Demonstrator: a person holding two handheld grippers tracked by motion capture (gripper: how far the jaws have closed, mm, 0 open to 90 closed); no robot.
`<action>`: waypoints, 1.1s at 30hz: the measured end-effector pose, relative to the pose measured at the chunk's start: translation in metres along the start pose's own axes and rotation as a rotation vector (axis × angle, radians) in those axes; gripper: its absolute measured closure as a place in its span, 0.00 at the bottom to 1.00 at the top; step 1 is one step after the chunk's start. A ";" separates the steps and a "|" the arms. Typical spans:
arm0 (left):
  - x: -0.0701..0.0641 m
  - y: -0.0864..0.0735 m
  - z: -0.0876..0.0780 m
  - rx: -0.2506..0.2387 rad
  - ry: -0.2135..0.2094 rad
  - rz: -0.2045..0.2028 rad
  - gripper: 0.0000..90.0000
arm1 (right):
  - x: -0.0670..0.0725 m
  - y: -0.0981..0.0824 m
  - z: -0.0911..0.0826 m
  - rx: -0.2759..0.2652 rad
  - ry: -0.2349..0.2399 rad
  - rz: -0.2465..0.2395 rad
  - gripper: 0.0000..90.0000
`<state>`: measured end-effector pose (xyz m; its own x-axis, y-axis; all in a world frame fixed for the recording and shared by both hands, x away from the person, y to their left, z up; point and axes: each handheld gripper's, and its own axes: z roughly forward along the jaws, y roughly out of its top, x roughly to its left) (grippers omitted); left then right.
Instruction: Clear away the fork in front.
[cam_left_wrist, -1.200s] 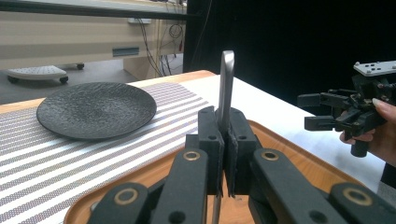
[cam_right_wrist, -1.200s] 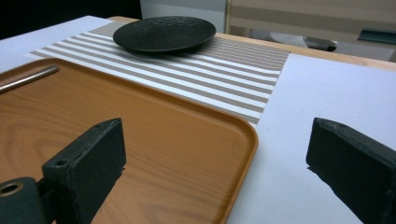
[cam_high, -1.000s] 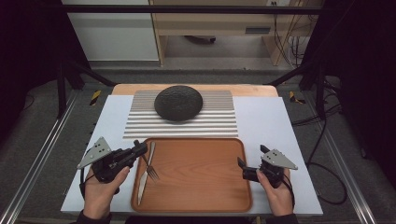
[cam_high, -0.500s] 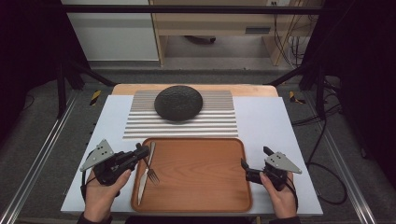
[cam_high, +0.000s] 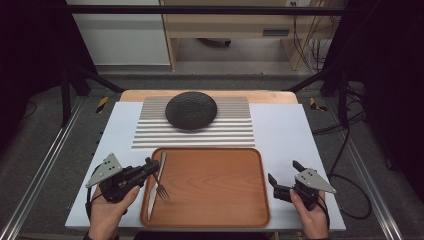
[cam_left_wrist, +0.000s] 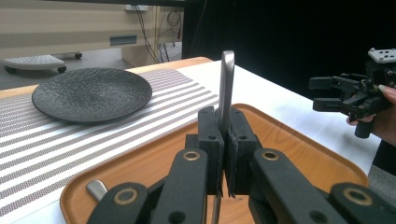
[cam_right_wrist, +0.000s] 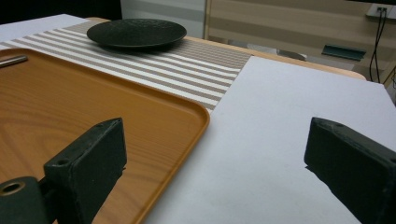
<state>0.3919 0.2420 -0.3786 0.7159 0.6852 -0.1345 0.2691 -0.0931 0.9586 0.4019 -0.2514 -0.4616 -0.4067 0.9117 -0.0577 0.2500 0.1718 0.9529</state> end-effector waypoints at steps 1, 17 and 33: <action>0.000 0.000 0.000 0.002 -0.002 -0.002 0.96 | -0.002 -0.001 -0.001 0.000 -0.005 0.005 0.06; -0.007 -0.002 -0.004 0.018 -0.027 0.000 0.96 | -0.010 -0.005 -0.008 0.000 -0.023 0.023 0.06; -0.008 -0.009 -0.001 0.069 -0.029 0.002 0.96 | -0.011 -0.006 -0.007 0.006 -0.025 0.026 0.06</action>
<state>0.3833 0.2378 -0.3856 0.7342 0.6642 -0.1407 0.3109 -0.1448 0.9393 0.3983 -0.2652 -0.4645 -0.3783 0.9248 -0.0407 0.2654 0.1505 0.9523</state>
